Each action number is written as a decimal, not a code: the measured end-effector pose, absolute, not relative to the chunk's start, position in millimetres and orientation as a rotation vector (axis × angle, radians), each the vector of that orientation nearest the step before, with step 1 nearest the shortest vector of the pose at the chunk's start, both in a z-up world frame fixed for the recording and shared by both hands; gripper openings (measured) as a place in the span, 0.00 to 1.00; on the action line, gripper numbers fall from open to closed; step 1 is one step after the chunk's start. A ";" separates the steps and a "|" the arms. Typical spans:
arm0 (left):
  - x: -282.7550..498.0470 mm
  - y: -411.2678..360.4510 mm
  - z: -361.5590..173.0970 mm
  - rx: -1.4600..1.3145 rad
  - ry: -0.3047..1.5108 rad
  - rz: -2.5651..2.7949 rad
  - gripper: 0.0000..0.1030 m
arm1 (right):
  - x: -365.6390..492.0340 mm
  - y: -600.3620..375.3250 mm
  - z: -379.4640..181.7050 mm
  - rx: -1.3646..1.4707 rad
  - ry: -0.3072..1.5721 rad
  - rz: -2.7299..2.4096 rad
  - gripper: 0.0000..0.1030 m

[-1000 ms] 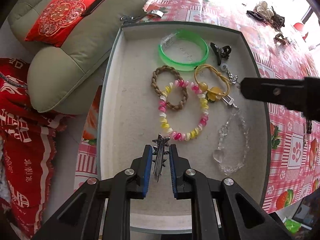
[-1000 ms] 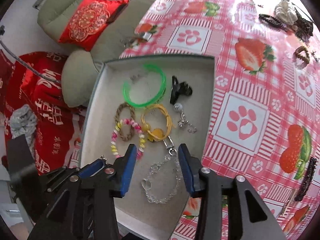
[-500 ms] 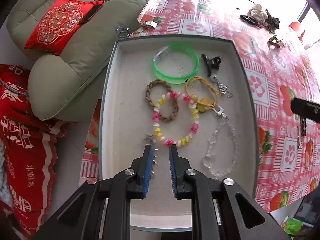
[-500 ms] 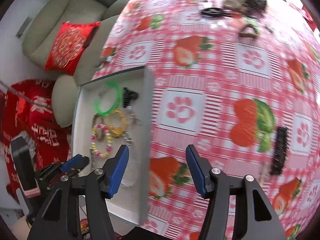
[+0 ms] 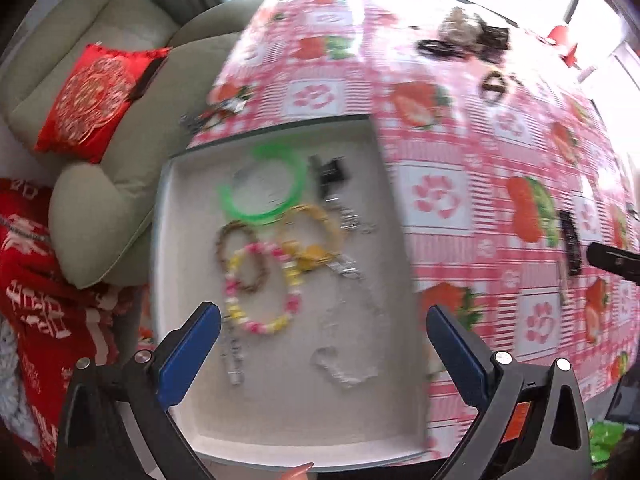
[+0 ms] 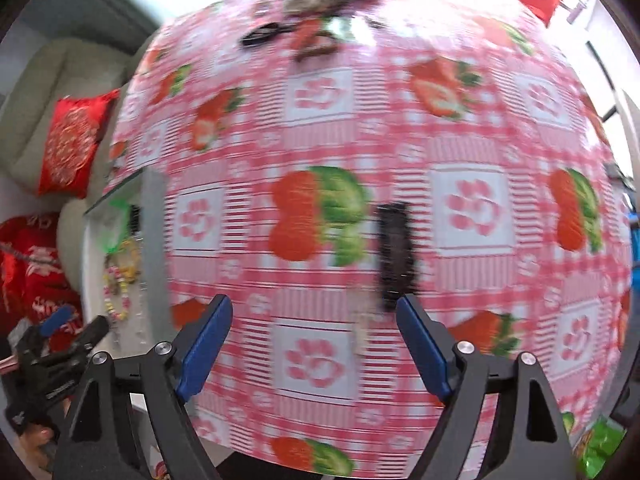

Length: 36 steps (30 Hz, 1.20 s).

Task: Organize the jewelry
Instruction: 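Move the right tool to the black rhinestone hair clip while the left tool approaches the tan bunny-ear clip, then grasp the black rhinestone clip with the right tool while the left tool grasps the tan bunny-ear clip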

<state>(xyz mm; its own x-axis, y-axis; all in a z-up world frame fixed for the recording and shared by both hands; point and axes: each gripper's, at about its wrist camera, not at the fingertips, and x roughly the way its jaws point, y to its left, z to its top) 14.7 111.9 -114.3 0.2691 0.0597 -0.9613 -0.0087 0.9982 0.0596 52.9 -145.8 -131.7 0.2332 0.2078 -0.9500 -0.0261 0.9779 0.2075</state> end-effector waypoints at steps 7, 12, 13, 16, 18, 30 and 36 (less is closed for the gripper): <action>16.5 53.4 -110.1 0.062 1.302 -0.035 1.00 | 60.8 -181.1 -147.3 0.133 1.353 0.079 0.83; 14.7 18.8 -113.5 0.059 1.319 -0.049 1.00 | 73.6 -188.7 -159.4 0.117 1.366 0.082 0.83; 14.0 13.5 -115.0 0.060 1.324 -0.047 1.00 | 76.6 -187.6 -161.9 0.104 1.368 0.087 0.83; 12.5 -1.1 -119.9 0.055 1.344 -0.032 1.00 | 85.1 -183.7 -169.6 0.062 1.374 0.110 0.83; 11.6 -9.0 -123.4 0.046 1.354 -0.024 1.00 | 88.5 -179.5 -174.6 0.024 1.376 0.124 0.83; 7.6 -50.5 -155.7 0.049 1.421 -0.044 1.00 | 92.8 -164.7 -178.4 -0.223 1.329 0.160 0.37; 15.1 -71.6 -167.7 0.059 1.420 -0.085 1.00 | 94.5 -184.8 -175.5 -0.200 1.329 0.186 0.31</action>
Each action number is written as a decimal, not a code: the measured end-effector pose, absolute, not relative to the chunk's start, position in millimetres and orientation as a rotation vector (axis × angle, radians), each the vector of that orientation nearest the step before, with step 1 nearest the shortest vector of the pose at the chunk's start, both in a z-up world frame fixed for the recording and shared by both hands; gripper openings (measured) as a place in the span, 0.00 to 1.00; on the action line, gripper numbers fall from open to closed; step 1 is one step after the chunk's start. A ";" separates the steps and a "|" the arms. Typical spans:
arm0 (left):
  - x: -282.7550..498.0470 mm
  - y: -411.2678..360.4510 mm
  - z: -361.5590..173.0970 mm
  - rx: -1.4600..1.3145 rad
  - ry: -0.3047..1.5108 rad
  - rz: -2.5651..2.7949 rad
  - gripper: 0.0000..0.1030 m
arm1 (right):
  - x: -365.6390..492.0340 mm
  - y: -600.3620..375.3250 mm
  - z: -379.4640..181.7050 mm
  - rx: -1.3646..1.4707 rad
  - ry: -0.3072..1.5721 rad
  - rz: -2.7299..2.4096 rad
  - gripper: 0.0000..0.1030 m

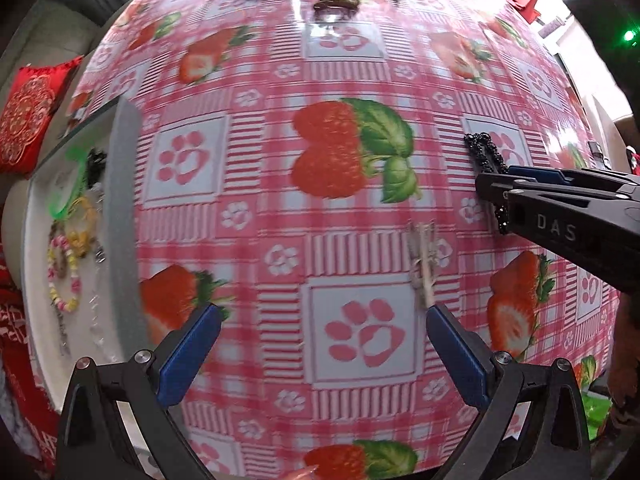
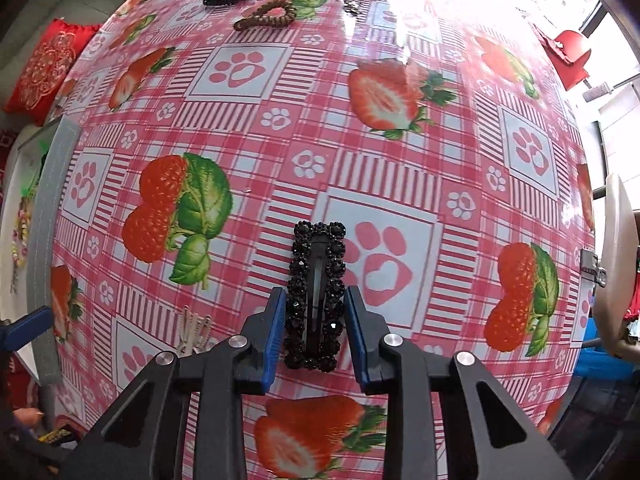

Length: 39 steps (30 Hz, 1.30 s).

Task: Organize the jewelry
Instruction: 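Grasp the black rhinestone clip with the right tool while the left tool grasps the tan bunny-ear clip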

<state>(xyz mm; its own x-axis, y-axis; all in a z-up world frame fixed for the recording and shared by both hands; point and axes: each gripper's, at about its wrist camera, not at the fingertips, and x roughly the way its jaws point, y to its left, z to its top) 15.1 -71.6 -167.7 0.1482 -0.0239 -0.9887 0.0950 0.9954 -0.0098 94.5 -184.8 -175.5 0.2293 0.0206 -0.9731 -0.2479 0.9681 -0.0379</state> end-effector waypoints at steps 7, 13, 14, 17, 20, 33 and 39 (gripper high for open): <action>30.5 -91.9 -180.7 0.070 1.428 -0.109 1.00 | 99.2 -216.4 -168.9 -0.098 1.341 0.183 0.31; 38.5 -108.1 -190.5 0.112 1.463 -0.117 0.85 | 98.7 -234.9 -167.4 -0.078 1.347 0.183 0.31; 39.9 -110.9 -190.7 0.116 1.469 -0.121 0.85 | 97.3 -234.1 -164.9 -0.074 1.348 0.181 0.31; 41.7 -119.5 -188.5 0.136 1.471 -0.146 0.74 | 93.5 -240.4 -162.8 -0.058 1.354 0.179 0.31; 42.0 -128.2 -185.9 0.151 1.472 -0.176 0.62 | 97.0 -236.5 -164.7 -0.042 1.361 0.177 0.31; 49.2 -129.3 -154.7 -0.001 1.467 -0.230 0.24 | 86.8 -249.7 -148.2 0.035 1.381 0.192 0.31; 52.5 -114.4 -127.2 -0.008 1.436 -0.202 0.24 | 87.2 -247.3 -134.5 0.056 1.378 0.219 0.31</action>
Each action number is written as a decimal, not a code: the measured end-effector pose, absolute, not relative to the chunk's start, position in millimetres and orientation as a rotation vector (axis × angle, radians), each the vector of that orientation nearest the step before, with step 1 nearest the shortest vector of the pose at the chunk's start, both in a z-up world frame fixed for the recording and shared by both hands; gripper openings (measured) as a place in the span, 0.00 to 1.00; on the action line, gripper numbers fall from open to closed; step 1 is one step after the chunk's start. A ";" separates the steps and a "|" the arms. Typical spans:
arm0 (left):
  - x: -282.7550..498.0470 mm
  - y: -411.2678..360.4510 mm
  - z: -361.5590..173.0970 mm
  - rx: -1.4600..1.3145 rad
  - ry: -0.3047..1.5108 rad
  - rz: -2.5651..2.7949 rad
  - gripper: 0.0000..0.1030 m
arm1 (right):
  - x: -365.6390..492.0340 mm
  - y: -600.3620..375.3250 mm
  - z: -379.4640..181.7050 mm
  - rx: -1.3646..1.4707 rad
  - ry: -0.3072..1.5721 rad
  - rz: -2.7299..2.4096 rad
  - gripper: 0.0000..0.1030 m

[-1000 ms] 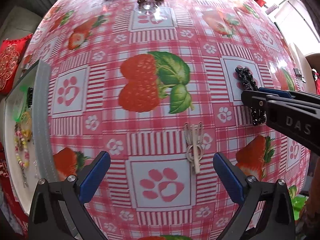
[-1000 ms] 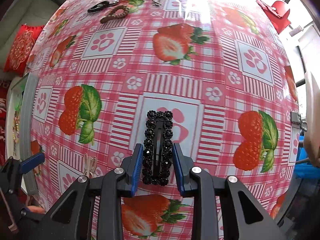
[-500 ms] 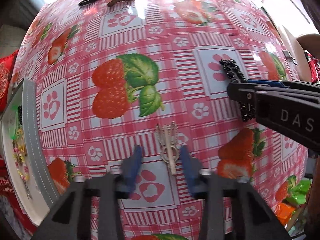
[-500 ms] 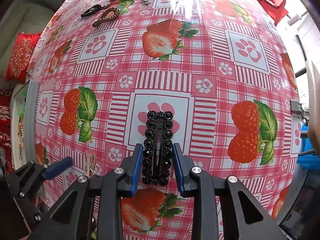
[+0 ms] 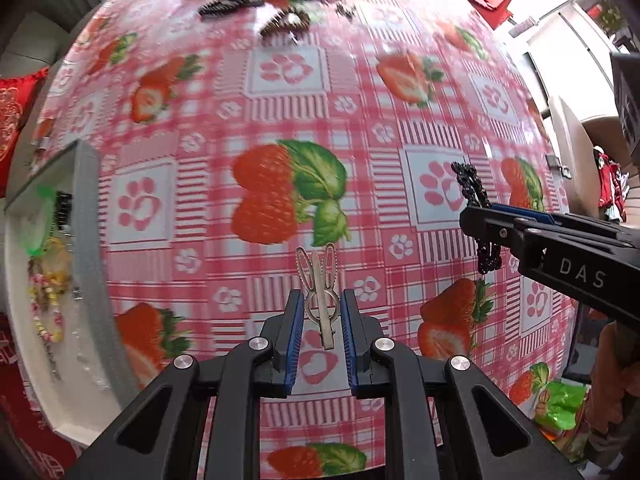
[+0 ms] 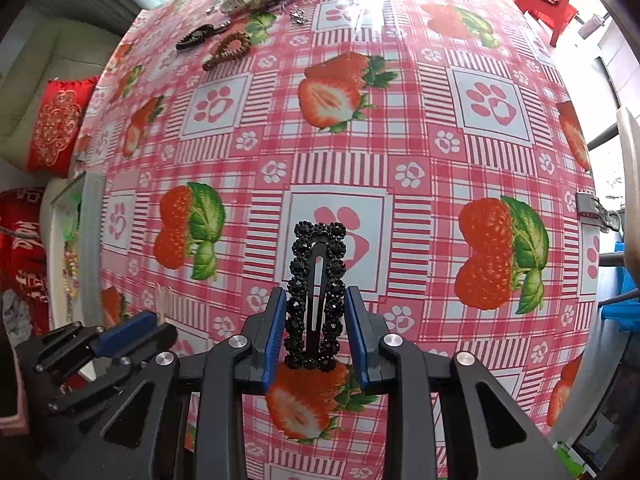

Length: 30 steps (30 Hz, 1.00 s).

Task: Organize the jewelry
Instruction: 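Carry the black rhinestone clip and tan bunny-ear clip over the white tray with both tools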

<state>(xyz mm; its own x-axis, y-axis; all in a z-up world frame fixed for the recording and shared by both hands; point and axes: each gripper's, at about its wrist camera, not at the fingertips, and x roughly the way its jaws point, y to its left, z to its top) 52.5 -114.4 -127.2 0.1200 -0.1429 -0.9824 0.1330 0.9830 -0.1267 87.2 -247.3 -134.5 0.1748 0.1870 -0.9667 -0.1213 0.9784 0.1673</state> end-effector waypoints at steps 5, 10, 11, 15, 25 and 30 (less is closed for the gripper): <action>50.0 -90.9 -112.3 -0.017 1.402 -0.175 0.24 | 85.7 -240.2 -122.4 0.053 1.374 0.239 0.31; 38.6 -63.3 -104.2 -0.011 1.388 -0.174 0.24 | 80.7 -229.1 -108.6 0.043 1.364 0.251 0.31; 37.8 -57.9 -101.4 -0.010 1.382 -0.178 0.24 | 78.7 -225.8 -106.1 0.046 1.363 0.250 0.31; 34.8 -38.6 -94.0 -0.008 1.358 -0.192 0.24 | 73.1 -213.7 -100.9 0.058 1.363 0.240 0.31; 17.6 18.4 -81.3 0.006 1.330 -0.233 0.24 | 51.0 -162.5 -90.9 0.060 1.344 0.193 0.31; 8.6 48.8 -78.9 -0.004 1.316 -0.230 0.24 | 37.9 -128.7 -85.0 0.035 1.333 0.204 0.31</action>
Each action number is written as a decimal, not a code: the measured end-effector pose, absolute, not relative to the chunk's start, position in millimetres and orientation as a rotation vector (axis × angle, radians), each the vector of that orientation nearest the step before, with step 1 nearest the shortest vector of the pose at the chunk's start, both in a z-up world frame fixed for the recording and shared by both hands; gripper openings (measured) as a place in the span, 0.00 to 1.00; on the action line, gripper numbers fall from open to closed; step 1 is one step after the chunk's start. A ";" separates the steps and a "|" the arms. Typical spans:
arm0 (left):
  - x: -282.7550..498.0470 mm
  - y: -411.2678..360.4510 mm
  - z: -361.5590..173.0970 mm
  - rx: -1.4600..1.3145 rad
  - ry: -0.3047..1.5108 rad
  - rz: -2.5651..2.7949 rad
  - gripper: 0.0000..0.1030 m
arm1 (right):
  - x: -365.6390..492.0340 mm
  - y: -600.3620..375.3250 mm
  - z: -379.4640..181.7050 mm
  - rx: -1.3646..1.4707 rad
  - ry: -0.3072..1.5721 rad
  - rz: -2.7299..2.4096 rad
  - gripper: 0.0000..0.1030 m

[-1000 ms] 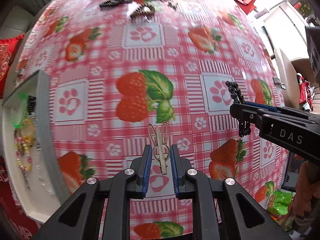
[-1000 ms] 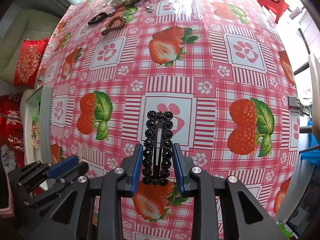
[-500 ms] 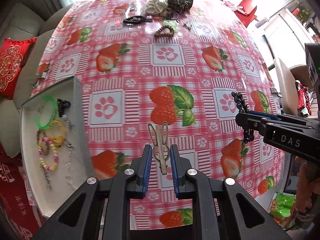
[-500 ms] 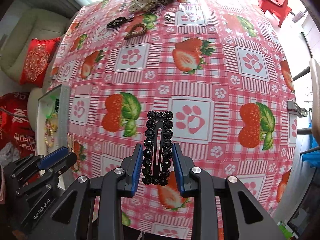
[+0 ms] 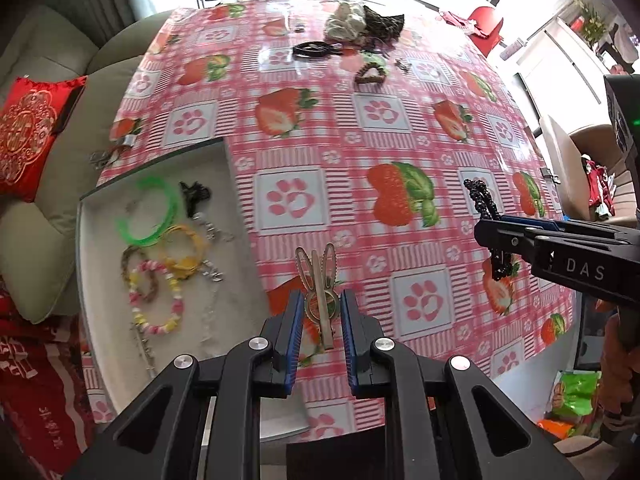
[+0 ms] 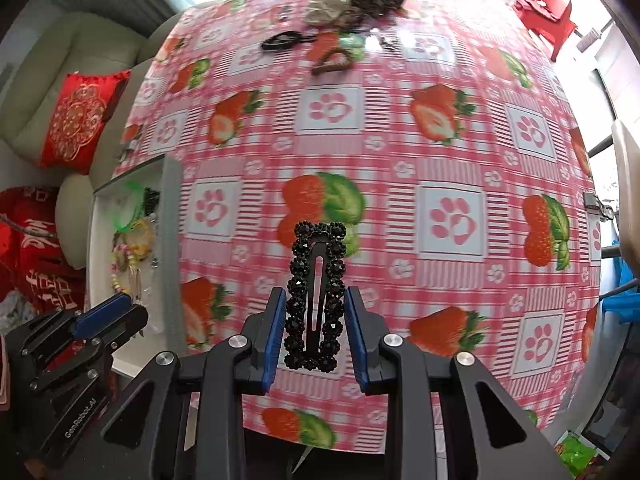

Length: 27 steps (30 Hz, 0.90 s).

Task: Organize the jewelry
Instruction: 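Carry the black rhinestone clip and tan bunny-ear clip over the white tray with both tools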

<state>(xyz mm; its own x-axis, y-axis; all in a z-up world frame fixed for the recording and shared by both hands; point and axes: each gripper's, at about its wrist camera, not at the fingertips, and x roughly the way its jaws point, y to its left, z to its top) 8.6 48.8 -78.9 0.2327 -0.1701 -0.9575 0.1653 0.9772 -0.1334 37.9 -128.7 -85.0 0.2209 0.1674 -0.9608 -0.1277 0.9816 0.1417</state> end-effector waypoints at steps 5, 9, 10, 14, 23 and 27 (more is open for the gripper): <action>-1.6 76.1 -79.7 -0.023 1.310 -0.211 0.24 | 27.1 -98.2 -81.9 0.004 1.327 0.232 0.31; -12.5 97.7 -82.5 -0.038 1.313 -0.186 0.24 | 18.6 -72.9 -80.9 -0.025 1.325 0.260 0.31; -15.7 103.6 -83.5 -0.042 1.314 -0.178 0.24 | 16.7 -66.8 -81.0 -0.032 1.325 0.268 0.31; -27.5 127.3 -88.9 -0.054 1.324 -0.136 0.24 | 10.2 -46.1 -81.5 -0.053 1.328 0.295 0.31; -55.4 179.5 -113.5 -0.102 1.379 -0.017 0.24 | 0.0 0.9 -91.2 -0.090 1.353 0.389 0.31; -63.7 193.1 -129.9 -0.115 1.411 0.018 0.24 | -7.7 25.7 -102.5 -0.128 1.372 0.442 0.31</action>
